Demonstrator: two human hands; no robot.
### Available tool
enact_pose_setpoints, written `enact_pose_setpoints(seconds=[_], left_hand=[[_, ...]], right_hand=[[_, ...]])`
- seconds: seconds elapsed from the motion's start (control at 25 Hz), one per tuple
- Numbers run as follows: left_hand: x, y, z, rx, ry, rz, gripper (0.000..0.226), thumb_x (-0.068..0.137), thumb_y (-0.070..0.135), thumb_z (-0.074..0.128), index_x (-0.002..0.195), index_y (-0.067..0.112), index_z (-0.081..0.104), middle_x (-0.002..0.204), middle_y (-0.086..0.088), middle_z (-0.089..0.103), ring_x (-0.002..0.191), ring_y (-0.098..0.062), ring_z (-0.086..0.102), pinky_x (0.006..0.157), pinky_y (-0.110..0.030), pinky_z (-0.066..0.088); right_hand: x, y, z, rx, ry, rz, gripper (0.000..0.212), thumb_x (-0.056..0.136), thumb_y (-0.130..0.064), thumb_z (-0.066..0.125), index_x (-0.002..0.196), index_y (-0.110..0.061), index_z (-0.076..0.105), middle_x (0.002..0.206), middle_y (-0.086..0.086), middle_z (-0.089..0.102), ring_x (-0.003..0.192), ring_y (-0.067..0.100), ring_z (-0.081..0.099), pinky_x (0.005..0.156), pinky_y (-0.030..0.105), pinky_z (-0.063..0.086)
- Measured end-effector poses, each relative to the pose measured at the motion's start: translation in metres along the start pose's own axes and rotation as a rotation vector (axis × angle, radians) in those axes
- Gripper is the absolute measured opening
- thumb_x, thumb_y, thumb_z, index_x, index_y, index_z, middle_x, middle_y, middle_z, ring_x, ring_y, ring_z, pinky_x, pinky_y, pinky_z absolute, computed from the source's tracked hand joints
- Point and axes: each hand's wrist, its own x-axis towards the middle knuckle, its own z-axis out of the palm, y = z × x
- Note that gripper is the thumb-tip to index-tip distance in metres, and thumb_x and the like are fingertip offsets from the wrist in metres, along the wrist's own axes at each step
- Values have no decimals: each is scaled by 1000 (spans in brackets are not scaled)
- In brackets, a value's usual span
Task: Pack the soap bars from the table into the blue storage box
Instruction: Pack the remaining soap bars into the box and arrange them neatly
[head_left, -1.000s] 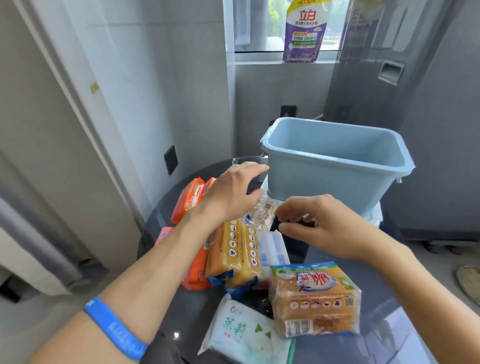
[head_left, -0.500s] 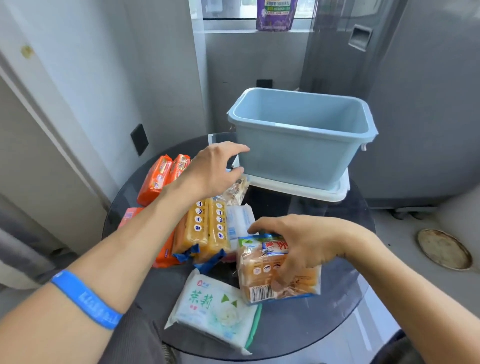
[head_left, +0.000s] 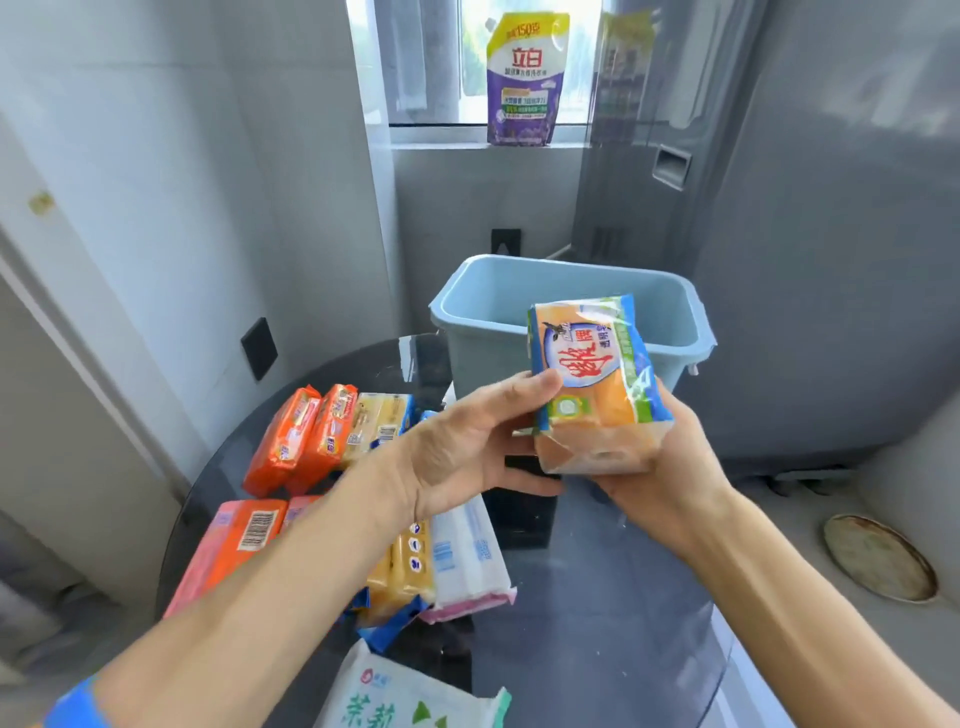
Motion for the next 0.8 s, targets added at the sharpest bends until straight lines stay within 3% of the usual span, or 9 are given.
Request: enact_pose_setpoints(seconds=[0.16,0.24,0.32,0.4,0.48,0.56,0.6,0.72,0.8], left_hand=[[6,-11,17,-85,89,22,53,78,37,72,127,19,63,127,-18,66,108,-31,65,98,-57,49],[7,-12,21,-125,173,108,47,80,27,74,124,13,64,120,-15,70,104,-29,68,88,-49,57],[11,-8,28,31,364,207,42,77,22,80,116,14,66,110,-7,75,101,-26,71,83,-43,60],[14,-3,33,349,554,330,47,71,30,85,113,26,65,101,4,76,95,-16,73,82,-41,61],[17,8,32,593,412,439,62,66,32,83,123,35,57,106,11,74,98,-10,71,85,-39,59],[17,23,27,641,43,409,75,76,23,80,141,35,45,128,10,65,118,-10,62,100,-36,51],[22,26,18,773,8,410,77,80,24,77,147,33,39,140,11,57,129,-8,52,108,-35,43],[41,24,-12,1527,466,399,79,86,39,68,153,27,28,153,9,38,142,-8,27,121,-38,14],[45,10,-19,1704,618,441,65,86,30,71,144,21,45,139,4,52,130,-20,42,117,-37,26]], right_hand=[[-8,-2,6,-378,296,-166,46,100,-52,44,89,-28,81,92,3,80,78,15,77,58,27,59],[-9,-5,3,-688,464,-334,30,99,-50,49,96,-29,71,93,1,79,76,14,75,66,37,61],[-13,-14,5,-866,456,-455,24,95,-57,49,107,-39,57,101,-9,75,83,10,73,78,46,59],[-15,-18,12,-881,341,-421,43,80,-71,55,116,-47,51,105,-20,72,87,3,72,80,39,59],[-14,-18,17,-980,397,-449,60,69,-69,68,120,-46,46,100,-23,70,85,-1,69,74,30,57],[-10,-23,9,-812,464,-500,55,69,-52,77,116,-40,52,98,-16,73,85,5,71,68,29,58],[-9,-28,5,-579,438,-489,51,71,-43,79,116,-34,57,101,-10,75,89,12,74,64,28,59],[-14,-49,-11,-256,434,-473,56,76,-32,78,126,-32,55,106,-1,77,90,21,76,59,34,61],[-16,-58,-16,-374,489,-518,59,77,-32,80,128,-42,51,104,-3,76,89,21,76,62,41,63]])
